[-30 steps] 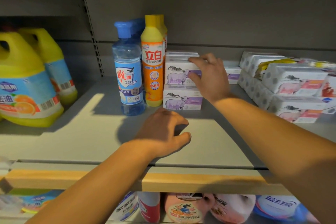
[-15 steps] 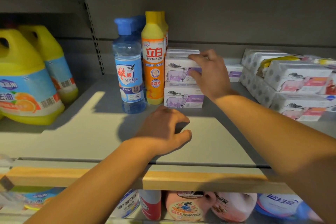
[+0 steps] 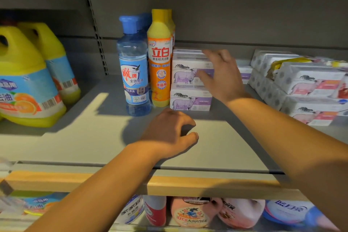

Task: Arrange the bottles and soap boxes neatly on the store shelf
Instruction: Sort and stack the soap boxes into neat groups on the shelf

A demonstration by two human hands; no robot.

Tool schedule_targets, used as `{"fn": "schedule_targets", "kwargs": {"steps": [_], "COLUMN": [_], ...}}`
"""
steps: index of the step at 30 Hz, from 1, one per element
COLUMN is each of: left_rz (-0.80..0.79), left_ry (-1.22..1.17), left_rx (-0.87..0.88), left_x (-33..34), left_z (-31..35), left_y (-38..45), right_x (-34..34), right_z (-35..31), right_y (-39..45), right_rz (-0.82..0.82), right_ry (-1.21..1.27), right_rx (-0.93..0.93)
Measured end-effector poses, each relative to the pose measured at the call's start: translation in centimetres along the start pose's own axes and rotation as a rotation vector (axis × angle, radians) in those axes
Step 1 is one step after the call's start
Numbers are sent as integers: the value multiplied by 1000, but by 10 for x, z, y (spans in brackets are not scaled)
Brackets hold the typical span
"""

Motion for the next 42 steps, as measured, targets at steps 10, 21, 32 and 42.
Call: {"fn": "schedule_targets", "kwargs": {"steps": [10, 21, 32, 42], "left_rz": [174, 257, 247, 226], "left_ry": [0, 11, -17, -103], "left_rx": [-102, -105, -124, -60], "left_x": [-14, -13, -13, -14], "left_z": [-12, -16, -20, -13], "left_y": [13, 16, 16, 11], "right_x": [1, 74, 45, -45], "right_z": [122, 170, 141, 44], "right_y": [-17, 34, 25, -61], "right_rz": [-18, -380, -381, -496], "right_ry": [-149, -486, -555, -134], "right_rx": [266, 179, 61, 172]}}
Point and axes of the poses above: each hand's wrist, its own y-axis towards the middle knuckle, its own x-axis out of the palm, z = x × y, the point moved 7 cm from there along y, towards the middle knuckle, and after that the axes turned 10 degrees about z, right-handed, at the moved point
